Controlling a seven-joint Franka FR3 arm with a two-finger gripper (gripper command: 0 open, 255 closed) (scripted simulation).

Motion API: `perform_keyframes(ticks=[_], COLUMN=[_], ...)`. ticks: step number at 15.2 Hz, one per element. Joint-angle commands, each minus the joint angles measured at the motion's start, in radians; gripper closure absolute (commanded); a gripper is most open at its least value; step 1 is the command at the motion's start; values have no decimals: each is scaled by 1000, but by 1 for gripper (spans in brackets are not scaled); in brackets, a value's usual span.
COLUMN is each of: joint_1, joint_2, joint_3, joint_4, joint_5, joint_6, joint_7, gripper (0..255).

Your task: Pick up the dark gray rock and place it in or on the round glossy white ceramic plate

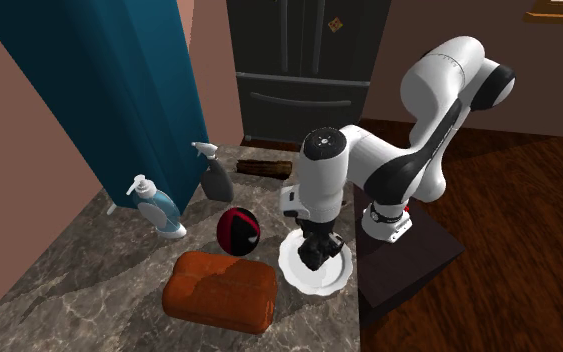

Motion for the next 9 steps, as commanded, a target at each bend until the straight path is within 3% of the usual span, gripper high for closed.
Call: perform_keyframes(ticks=[1, 6, 7, 9], joint_1=[0, -1, -1, -1], joint_2=[5, 5, 4, 1], joint_3=[-1, 0, 0, -1], joint_4=[-8, -7, -7, -9], joint_5=[0, 0, 0, -1], joint_6=[3, 3, 1, 1], joint_7=[-1, -1, -1, -2], gripper=[255, 255, 0, 0])
